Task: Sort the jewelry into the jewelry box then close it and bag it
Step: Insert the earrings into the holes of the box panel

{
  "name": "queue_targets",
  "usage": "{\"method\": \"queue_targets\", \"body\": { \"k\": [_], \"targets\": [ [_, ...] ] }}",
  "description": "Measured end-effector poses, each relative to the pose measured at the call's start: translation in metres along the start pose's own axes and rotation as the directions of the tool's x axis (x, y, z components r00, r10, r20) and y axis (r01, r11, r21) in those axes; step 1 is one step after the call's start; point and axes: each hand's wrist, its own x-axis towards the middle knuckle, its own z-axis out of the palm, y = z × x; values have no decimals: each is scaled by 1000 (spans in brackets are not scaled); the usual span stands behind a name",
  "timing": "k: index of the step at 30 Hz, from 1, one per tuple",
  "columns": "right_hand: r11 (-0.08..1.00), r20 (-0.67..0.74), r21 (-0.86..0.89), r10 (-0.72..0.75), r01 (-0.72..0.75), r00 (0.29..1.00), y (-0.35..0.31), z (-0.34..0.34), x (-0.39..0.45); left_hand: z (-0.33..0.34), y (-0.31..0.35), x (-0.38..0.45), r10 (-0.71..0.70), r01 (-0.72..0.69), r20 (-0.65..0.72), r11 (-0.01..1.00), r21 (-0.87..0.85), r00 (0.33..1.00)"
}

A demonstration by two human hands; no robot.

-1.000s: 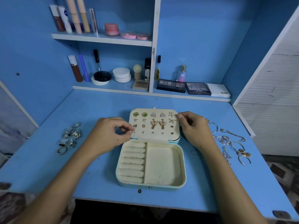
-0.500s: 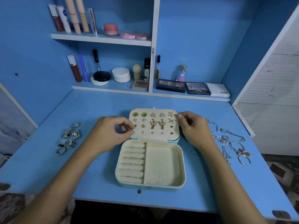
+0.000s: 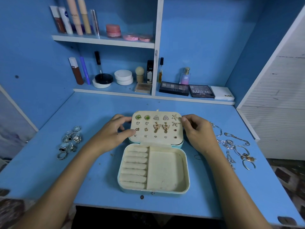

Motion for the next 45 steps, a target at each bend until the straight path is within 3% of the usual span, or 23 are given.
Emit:
{"method": "queue_targets", "body": {
  "k": [18,29,38,45],
  "targets": [
    [999,0,26,38,-38,999,-3,1,1,10,-5,-2,12,-13,-40,1000,-29,999],
    [996,-23,-56,74,-75,997,-14,-1,33,15,-3,-2,65,-67,-75,998,-15,995],
    [981,149,-188,-26,54,989,-37,15,81,16,-6,-3,82,-81,-93,997,11,992],
    [915,373,-332,-97,231,923,-45,43,122,16,-8,-2,77,-76,-103,997,14,992]
  ]
}}
